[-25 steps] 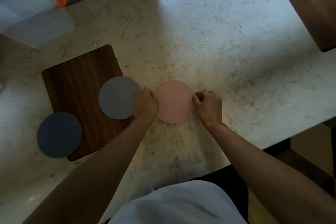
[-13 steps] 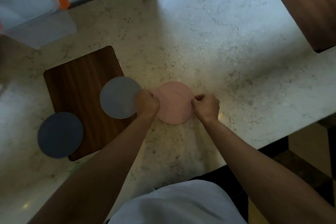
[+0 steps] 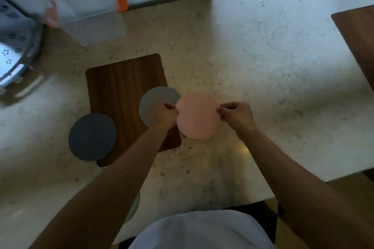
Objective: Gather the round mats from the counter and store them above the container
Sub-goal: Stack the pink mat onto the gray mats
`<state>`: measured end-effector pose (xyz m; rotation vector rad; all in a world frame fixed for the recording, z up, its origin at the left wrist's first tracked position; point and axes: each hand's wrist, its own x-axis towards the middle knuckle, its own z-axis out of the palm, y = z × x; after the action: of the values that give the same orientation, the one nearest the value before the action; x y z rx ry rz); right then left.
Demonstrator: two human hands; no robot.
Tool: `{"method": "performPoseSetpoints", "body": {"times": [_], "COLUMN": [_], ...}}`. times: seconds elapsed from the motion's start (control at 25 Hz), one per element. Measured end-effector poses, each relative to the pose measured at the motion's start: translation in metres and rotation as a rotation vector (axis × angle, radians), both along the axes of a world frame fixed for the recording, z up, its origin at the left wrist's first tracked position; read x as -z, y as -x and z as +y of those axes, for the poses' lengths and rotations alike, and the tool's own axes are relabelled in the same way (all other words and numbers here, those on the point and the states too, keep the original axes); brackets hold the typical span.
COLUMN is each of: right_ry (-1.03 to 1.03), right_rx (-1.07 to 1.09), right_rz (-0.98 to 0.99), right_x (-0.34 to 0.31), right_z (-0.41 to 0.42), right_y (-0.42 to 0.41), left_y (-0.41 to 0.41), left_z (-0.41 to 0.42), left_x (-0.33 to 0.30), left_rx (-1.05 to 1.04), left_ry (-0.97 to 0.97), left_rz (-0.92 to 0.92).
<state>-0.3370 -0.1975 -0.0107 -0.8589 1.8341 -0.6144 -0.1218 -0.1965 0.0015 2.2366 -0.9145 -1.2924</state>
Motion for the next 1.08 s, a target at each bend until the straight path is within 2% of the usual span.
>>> {"method": "performPoseSetpoints", "body": {"times": [0.12,0.24,0.44,0.68,1.08], "right_ry": [0.004,0.017,0.004,-0.020,0.100], "right_rx": [-0.113,-0.230,-0.288,-0.337,-0.442], "right_rz": [0.027,0.073,0.096,0.192,0.375], "right_x": [-0.003,-0.004,0.003,0.015,0.025], "right_z": [-0.019,-0.035,-0.050,-0.052,-0.042], "right_y": [-0.030,-0.066,-0.106,-0.117,-0.116], "left_y": [-0.043,-0.080,-0.111,-0.120,-0.114], "left_z": [-0.004,-0.004,-0.005,-0.010,-0.004], "left_x": [0.001,0.006,0.018,0.031,0.041], "left_rx": [0.020,-0.067,-0.128,-0.126,-0.060], "left_ry": [0.056,0.067,0.065,0.066,0.111], "left_rz": [-0.086,-0.133,-0.164,-0.182,-0.273]}}
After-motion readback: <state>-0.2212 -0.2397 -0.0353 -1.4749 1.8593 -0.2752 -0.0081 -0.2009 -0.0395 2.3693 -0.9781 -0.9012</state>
